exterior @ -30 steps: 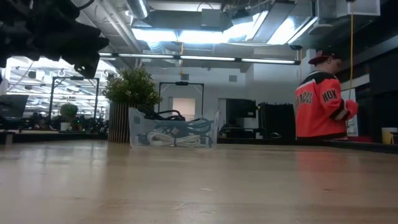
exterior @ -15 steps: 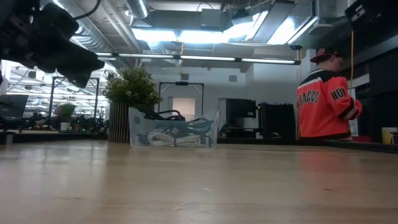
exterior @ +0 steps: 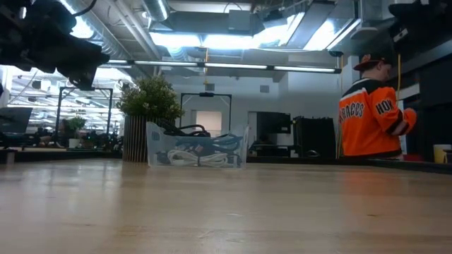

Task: Pick and place USB-C Cables
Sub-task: Return to home position

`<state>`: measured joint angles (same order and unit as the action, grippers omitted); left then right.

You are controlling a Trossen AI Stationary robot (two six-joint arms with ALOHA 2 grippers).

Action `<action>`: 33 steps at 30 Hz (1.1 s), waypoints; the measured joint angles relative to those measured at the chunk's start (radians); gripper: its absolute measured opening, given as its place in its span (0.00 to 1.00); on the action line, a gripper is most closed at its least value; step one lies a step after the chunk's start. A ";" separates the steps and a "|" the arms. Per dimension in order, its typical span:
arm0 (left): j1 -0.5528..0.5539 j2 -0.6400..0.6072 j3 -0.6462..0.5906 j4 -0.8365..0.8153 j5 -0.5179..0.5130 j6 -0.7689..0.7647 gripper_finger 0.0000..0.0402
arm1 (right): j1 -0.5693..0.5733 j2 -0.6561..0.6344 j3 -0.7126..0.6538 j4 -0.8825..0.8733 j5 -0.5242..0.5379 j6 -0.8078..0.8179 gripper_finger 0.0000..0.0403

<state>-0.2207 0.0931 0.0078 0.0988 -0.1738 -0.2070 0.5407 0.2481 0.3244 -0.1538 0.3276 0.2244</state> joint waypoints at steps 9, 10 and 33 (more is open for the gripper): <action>0.000 -0.054 0.000 -0.060 0.000 -0.023 0.22 | 0.000 -0.005 -0.113 0.109 -0.060 -0.049 0.36; 0.000 -0.056 0.000 -0.060 -0.001 -0.022 0.22 | 0.000 -0.005 -0.120 0.114 -0.060 -0.051 0.36; 0.000 -0.054 0.001 -0.059 -0.019 -0.124 0.22 | 0.000 -0.110 -0.285 0.177 -0.169 -0.157 0.36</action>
<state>-0.2207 0.0387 0.0086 0.0402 -0.1928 -0.3312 0.5409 0.1376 0.0395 0.0229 0.1590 0.0671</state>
